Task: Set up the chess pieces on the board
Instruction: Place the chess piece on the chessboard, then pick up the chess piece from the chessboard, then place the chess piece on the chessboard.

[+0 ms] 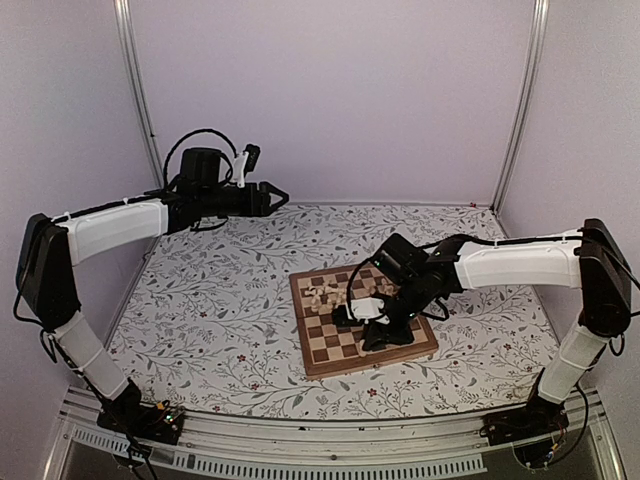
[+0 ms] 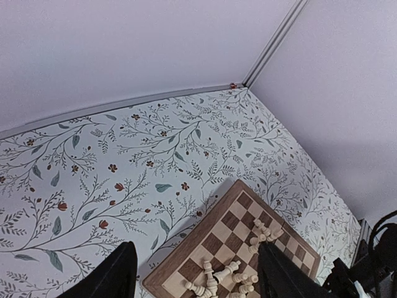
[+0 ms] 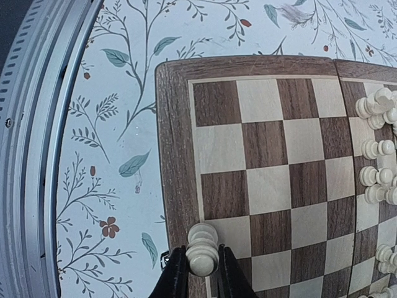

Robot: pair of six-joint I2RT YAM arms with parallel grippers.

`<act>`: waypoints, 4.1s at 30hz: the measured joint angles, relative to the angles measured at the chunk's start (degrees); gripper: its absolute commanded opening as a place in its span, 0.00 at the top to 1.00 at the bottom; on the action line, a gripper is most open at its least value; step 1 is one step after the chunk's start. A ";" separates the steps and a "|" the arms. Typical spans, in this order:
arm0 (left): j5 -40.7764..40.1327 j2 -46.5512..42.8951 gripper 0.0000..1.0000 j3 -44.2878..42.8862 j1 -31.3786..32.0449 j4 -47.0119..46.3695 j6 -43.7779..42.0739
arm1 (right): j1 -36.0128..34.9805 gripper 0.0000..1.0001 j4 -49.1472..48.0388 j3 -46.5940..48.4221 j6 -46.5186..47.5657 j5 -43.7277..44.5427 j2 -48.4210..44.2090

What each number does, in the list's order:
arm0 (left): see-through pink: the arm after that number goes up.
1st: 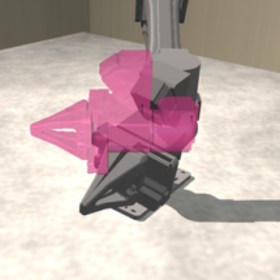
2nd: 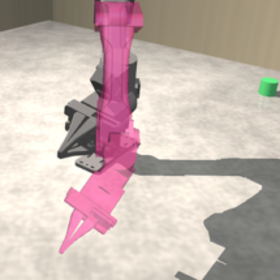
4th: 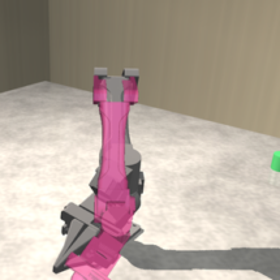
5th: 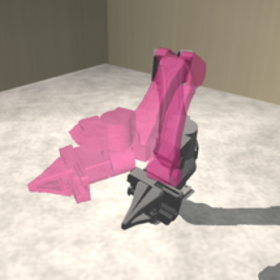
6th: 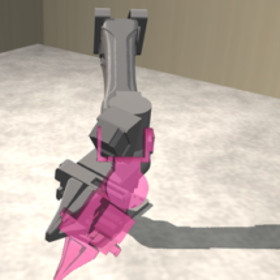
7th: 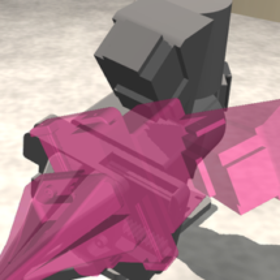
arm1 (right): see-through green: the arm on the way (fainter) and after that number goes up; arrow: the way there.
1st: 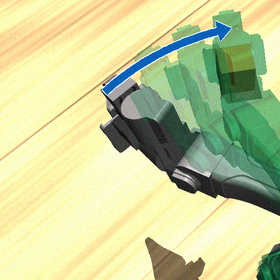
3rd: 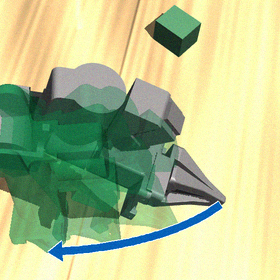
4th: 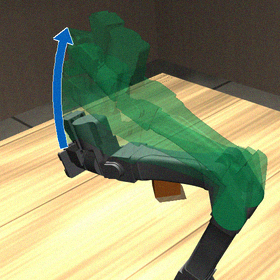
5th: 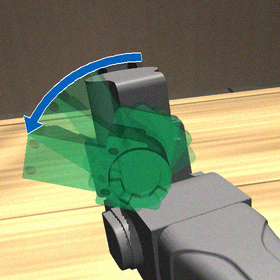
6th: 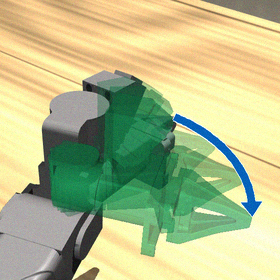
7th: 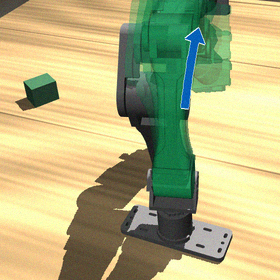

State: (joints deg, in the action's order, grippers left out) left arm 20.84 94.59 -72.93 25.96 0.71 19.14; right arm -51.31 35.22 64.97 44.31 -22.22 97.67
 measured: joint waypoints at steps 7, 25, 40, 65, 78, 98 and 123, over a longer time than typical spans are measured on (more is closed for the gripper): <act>0.63 0.00 0.32 -0.11 -0.02 0.00 0.26 | 0.00 0.92 -0.92 0.22 -1.05 2.47 0.90; 1.16 0.00 0.31 -0.24 -0.04 0.00 0.48 | 1.27 0.59 0.74 8.50 -4.22 2.10 1.11; 1.20 0.00 0.32 -0.33 0.02 0.46 0.44 | 5.68 0.67 -1.29 19.85 -7.45 5.99 15.50; 1.31 0.00 0.32 -0.44 0.02 0.90 0.44 | 7.52 0.93 -1.77 23.28 -9.05 6.99 20.17; 1.66 0.02 0.31 -0.44 0.02 0.90 0.42 | 9.14 0.95 -0.37 19.45 -9.18 7.08 15.28; 0.96 2.49 0.31 -1.18 0.76 2.10 -0.70 | 12.87 0.94 -0.61 -6.82 -7.58 6.01 -12.00; 0.76 4.44 0.31 -2.05 0.81 3.63 -1.11 | 16.98 0.93 -4.04 -18.03 -7.45 5.14 -17.88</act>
State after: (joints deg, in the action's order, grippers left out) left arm 21.61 99.02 -74.98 26.76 4.34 18.02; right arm -34.33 31.18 46.94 36.86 -17.08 79.79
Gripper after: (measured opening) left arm 0.690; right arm 0.112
